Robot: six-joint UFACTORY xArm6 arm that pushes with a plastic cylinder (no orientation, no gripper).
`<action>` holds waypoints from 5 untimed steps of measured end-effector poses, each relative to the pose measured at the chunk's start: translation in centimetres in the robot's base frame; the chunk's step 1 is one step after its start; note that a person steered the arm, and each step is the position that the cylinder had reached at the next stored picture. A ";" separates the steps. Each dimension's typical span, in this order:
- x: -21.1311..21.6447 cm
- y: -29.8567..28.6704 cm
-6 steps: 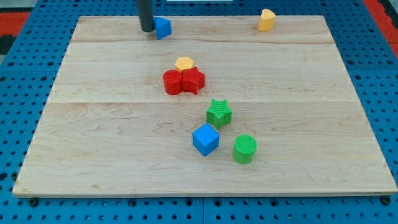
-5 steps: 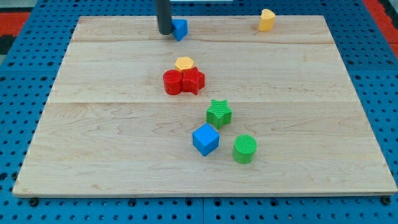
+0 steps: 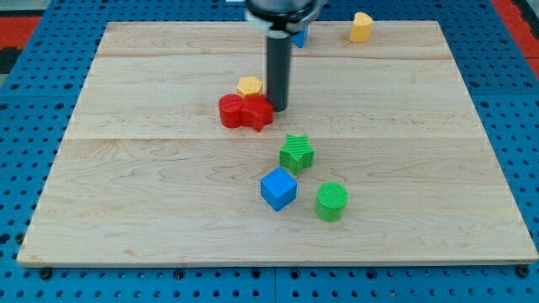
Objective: Move yellow hexagon on left side of blue triangle
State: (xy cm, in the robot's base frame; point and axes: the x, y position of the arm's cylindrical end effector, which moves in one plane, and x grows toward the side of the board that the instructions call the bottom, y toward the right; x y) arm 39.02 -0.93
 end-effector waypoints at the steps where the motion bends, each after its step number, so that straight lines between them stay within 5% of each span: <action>1: -4.5 -3.5; 3: -6.3 -11.7; 5: -8.9 -2.6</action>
